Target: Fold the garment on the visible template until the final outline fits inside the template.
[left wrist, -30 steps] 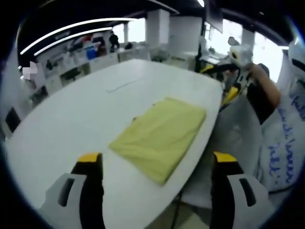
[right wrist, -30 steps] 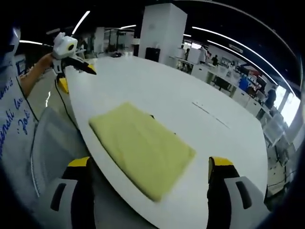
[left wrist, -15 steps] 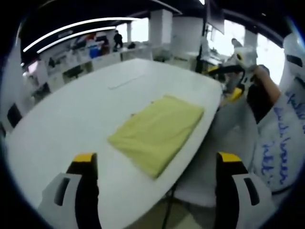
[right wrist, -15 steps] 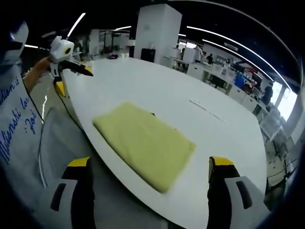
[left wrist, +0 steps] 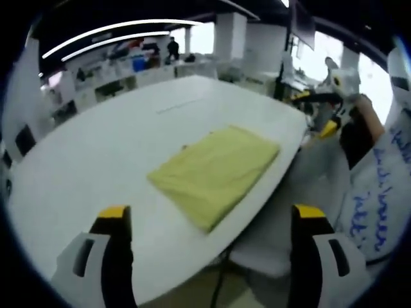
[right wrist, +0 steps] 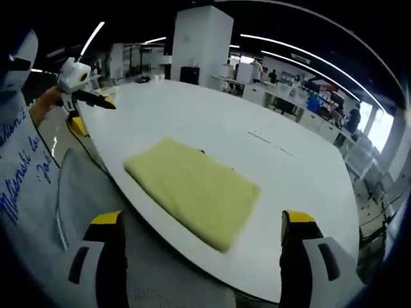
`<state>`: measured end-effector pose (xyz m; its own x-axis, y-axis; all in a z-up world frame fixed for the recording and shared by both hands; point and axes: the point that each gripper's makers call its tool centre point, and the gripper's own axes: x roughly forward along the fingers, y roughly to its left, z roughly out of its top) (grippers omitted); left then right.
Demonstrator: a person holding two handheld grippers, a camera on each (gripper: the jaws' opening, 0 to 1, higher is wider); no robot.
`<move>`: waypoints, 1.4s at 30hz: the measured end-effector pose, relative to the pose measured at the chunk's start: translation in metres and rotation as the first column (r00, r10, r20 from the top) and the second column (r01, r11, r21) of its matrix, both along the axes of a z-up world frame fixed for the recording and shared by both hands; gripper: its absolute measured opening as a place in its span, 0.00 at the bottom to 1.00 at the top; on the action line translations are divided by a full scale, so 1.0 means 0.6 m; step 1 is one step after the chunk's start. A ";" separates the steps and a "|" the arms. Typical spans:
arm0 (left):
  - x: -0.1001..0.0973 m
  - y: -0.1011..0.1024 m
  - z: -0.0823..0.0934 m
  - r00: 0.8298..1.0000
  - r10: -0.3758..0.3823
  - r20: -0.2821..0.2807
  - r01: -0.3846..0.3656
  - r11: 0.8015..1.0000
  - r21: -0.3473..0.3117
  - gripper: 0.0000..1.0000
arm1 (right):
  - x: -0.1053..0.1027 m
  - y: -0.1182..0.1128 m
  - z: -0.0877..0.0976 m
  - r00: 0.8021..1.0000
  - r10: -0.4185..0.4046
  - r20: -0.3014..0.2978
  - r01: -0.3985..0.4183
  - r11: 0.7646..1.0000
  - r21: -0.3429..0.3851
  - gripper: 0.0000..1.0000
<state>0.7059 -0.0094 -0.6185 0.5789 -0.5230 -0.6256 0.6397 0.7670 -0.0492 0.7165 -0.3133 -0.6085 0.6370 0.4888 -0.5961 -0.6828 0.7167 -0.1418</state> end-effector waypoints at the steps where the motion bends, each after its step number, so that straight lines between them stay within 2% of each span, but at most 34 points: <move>1: 0.000 -0.002 0.002 1.000 0.003 -0.002 -0.003 1.000 -0.009 0.99 | 0.001 0.001 0.001 1.000 -0.008 0.003 0.007 1.000 0.010 1.00; 11: 0.003 -0.004 0.000 1.000 0.010 -0.001 -0.010 0.999 -0.034 0.99 | -0.001 -0.002 -0.004 1.000 -0.017 -0.005 0.017 1.000 0.000 1.00; 15: 0.007 -0.010 -0.010 1.000 0.008 -0.019 -0.009 0.997 -0.073 0.96 | -0.001 -0.006 -0.015 1.000 -0.024 -0.020 0.024 1.000 -0.003 1.00; 19: 0.009 -0.005 -0.027 0.999 0.028 -0.044 -0.031 0.998 -0.053 0.94 | 0.002 -0.023 -0.032 0.997 -0.054 -0.054 0.053 0.998 -0.025 1.00; 22: 0.010 -0.001 -0.040 0.997 0.041 -0.062 -0.045 0.997 -0.065 0.86 | 0.002 -0.027 -0.038 0.996 -0.059 -0.064 0.058 0.998 -0.023 1.00; 26: 0.011 0.001 -0.062 0.993 0.062 -0.104 -0.070 0.995 -0.077 0.80 | 0.005 -0.023 -0.048 0.995 -0.053 -0.079 0.052 0.999 -0.014 1.00; 29: 0.011 0.000 -0.078 0.992 0.056 -0.114 -0.066 0.994 -0.082 0.74 | 0.006 -0.023 -0.055 0.995 -0.053 -0.090 0.052 0.999 -0.016 1.00; 33: 0.005 -0.002 -0.107 0.984 0.050 -0.171 -0.066 0.993 -0.093 0.63 | 0.008 -0.023 -0.063 0.994 -0.046 -0.101 0.045 0.999 -0.017 1.00; 39: 0.016 -0.003 -0.131 0.982 0.063 -0.176 -0.085 0.990 -0.116 0.55 | 0.014 -0.025 -0.071 0.992 -0.043 -0.122 0.042 0.999 -0.010 0.95; 42: 0.023 -0.001 -0.141 0.977 0.079 -0.200 -0.108 0.985 -0.138 0.48 | 0.018 -0.030 -0.071 0.991 -0.045 -0.124 0.042 0.999 -0.029 0.93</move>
<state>0.7195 -0.0099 -0.7030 0.5055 -0.5671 -0.6503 0.5331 0.7979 -0.2813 0.7272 -0.3314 -0.6512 0.5774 0.4458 -0.6840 -0.6647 0.7432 -0.0768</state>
